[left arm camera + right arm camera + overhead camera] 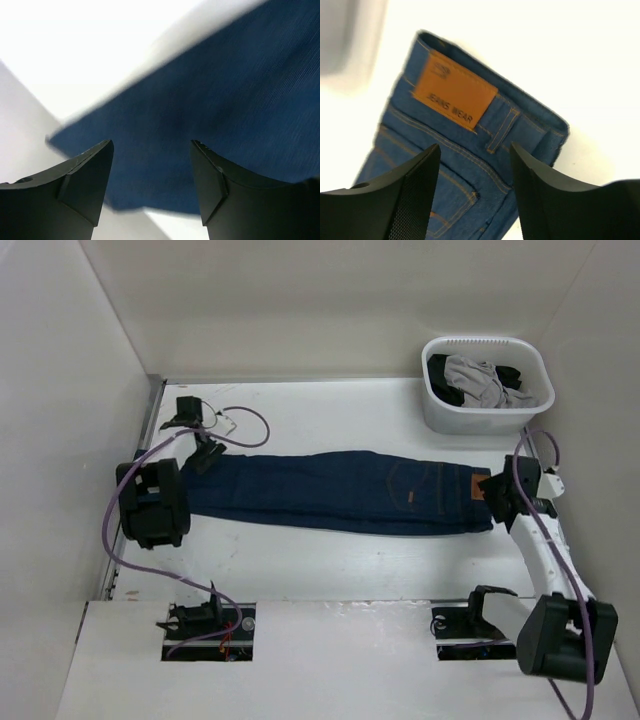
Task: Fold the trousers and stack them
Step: Fold the trousers
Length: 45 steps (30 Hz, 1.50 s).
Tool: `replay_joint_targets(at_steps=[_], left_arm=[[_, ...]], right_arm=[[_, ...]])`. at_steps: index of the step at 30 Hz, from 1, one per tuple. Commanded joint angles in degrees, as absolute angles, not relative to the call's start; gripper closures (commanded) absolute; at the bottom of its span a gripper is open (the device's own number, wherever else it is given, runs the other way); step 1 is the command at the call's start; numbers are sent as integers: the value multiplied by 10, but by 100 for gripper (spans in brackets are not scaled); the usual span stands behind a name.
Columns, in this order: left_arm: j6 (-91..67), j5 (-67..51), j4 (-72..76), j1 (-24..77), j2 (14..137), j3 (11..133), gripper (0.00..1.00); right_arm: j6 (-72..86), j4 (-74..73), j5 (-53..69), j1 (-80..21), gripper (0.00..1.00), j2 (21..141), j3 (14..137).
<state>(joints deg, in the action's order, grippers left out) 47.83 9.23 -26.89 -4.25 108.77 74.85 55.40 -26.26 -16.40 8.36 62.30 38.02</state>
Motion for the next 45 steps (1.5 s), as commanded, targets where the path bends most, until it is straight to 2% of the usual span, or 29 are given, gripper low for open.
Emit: replay_joint_targets(at_steps=[1,7,12,21,26,29,30,38,45], left_arm=[[454,82,-298,-100,985,740,39],[446,81,-347,-206,958,691,39],[431,81,-341,-285,980,670,41],[413,76,-316,-334,1015,674,42],[413,76,-311,-337,1020,672,42],[413,76,-310,-337,1018,667,42],[414,74,-309,-336,1018,665,42],[412,76,-308,-333,1047,670,42],[410,76,-308,-327,1055,670,42]], right_arm=[[528,-280,-171,114,38,564,378],[589,-274,-93,129,36,563,323],[629,-230,-84,93,41,591,303],[664,-178,-98,57,49,669,314],[659,-174,-107,57,69,696,305],[645,-175,-103,69,94,690,306],[638,-179,-102,71,99,678,311],[599,-317,-125,66,100,525,376],[639,-385,-101,93,100,430,288]])
